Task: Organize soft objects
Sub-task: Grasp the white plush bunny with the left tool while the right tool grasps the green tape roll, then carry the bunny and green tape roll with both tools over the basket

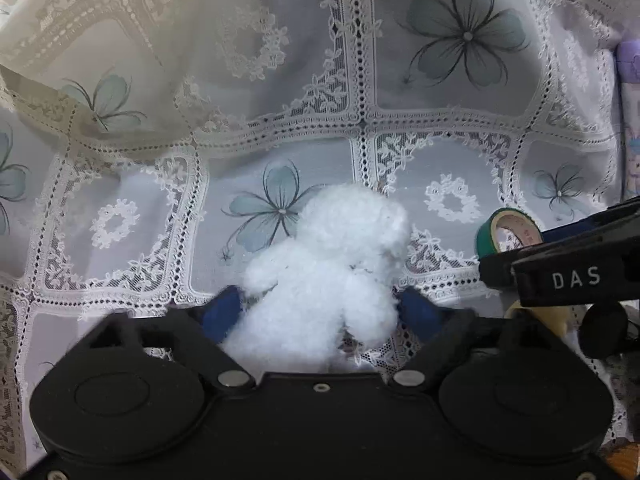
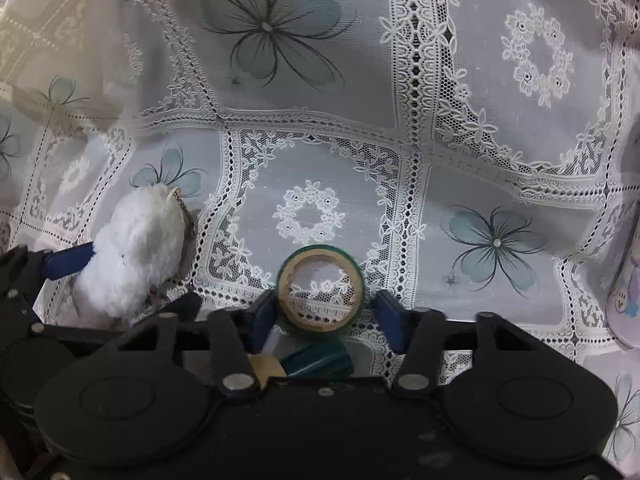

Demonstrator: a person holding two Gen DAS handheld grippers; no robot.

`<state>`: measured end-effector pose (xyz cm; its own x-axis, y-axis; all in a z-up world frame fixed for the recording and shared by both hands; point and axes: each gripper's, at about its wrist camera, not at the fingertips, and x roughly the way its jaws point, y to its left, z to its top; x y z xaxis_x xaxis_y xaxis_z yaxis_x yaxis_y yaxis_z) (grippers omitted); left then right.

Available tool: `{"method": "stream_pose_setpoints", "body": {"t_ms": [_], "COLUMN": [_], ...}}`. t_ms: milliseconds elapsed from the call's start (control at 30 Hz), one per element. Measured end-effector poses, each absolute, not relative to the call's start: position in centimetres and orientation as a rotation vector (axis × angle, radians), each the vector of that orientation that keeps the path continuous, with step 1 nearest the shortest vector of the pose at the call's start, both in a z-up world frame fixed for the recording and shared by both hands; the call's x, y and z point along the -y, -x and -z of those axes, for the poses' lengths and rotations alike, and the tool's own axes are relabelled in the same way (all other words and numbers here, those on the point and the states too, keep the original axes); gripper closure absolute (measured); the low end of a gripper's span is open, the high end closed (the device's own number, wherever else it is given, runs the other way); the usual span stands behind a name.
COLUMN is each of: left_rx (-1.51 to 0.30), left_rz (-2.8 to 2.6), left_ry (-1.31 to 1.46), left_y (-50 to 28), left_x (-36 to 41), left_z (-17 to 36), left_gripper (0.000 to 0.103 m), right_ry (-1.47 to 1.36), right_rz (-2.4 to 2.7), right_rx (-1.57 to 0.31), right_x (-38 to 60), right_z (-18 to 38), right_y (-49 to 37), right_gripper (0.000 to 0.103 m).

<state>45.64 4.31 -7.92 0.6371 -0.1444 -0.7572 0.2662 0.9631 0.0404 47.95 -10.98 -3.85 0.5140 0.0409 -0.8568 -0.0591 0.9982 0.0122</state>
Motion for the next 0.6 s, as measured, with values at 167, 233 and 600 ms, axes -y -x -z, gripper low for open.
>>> {"method": "stream_pose_setpoints", "body": {"t_ms": [167, 233, 600], "left_rx": [-0.842, -0.827, -0.914], "left_rz": [0.273, 0.248, 0.078], "left_ry": [-0.115, -0.119, -0.042], "left_y": [-45.4, -45.1, -41.2], "left_x": [-4.7, -5.1, -10.4], "left_z": [6.5, 5.7, 3.4], "left_gripper": [0.048, 0.048, 0.048], "right_ry": [-0.019, -0.037, -0.012], "right_rz": [-0.070, -0.079, -0.185], "right_rx": [-1.038, -1.031, -1.011], "right_x": [11.2, 11.3, 6.1], "right_z": [3.3, 3.0, 0.7], "right_y": [-48.2, -48.3, -46.4], "right_gripper": [0.056, 0.056, 0.056]}}
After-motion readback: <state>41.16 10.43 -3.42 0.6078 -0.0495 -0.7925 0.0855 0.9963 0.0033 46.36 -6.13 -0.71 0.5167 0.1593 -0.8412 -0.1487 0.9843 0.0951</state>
